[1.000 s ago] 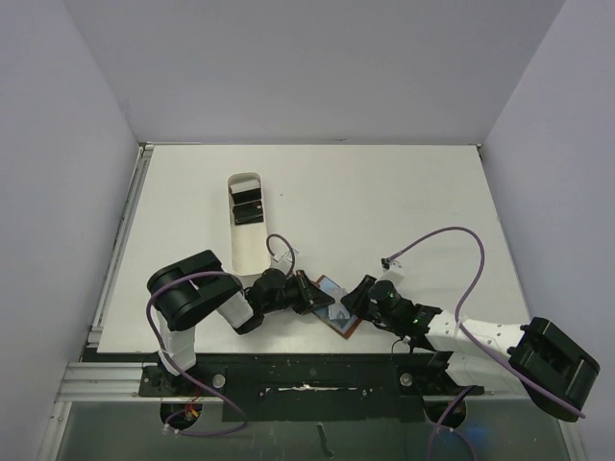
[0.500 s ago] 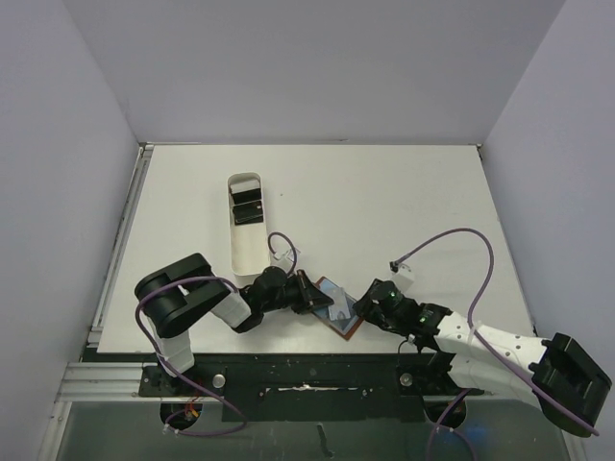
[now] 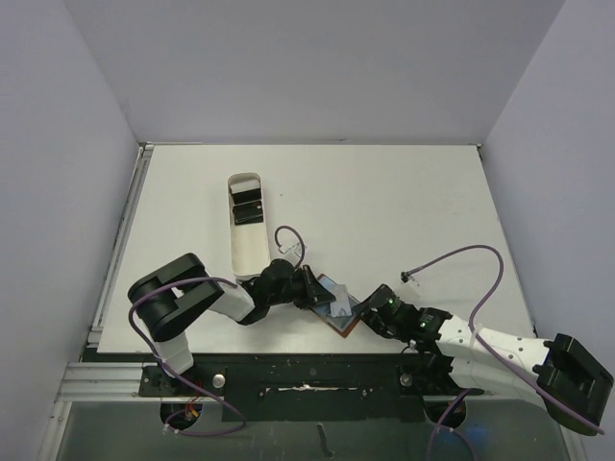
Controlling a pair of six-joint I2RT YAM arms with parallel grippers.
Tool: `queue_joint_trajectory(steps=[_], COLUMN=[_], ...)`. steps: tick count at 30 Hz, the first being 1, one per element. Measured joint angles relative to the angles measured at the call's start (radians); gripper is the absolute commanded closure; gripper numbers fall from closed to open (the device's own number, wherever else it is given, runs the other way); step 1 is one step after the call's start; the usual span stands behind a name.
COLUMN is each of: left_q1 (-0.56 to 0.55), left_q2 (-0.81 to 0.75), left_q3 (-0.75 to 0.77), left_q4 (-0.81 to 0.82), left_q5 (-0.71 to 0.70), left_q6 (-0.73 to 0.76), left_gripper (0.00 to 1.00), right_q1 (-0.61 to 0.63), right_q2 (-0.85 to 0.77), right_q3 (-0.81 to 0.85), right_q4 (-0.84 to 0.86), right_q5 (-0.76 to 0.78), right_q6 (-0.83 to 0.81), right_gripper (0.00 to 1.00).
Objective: Put the credit cards into the card holder
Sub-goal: Insert the credit card into the card holder.
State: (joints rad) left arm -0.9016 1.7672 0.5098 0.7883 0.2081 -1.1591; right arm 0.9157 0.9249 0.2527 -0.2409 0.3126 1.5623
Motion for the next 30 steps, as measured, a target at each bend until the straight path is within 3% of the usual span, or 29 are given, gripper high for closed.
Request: queue_joint_trajectory(steps=[6, 15, 21, 30], left_q1=[0.017, 0.080, 0.106, 0.107], left_q2=[-0.006, -0.035, -0.034, -0.031], left_q3=[0.040, 0.077, 0.126, 0.168], left_q4=[-0.080, -0.203, -0.272, -0.367], left_q5=[0.010, 0.069, 0.138, 0.197], left_q6=[0.040, 0.119, 0.179, 0.250], left_gripper=[1.00, 1.00, 1.00, 1.00], right_q1=[-0.011, -0.181, -0.198, -0.202], right_q2=[0.038, 0.087, 0.162, 0.179], right_q3=[0.009, 0.000, 0.040, 0.048], right_q4=[0.035, 0.149, 0.205, 0.223], right_q5=[0.043, 0.024, 0.013, 0.006], right_q6=[-0.012, -0.237, -0.366, -0.412], right_gripper=[0.76, 0.78, 0.78, 0.78])
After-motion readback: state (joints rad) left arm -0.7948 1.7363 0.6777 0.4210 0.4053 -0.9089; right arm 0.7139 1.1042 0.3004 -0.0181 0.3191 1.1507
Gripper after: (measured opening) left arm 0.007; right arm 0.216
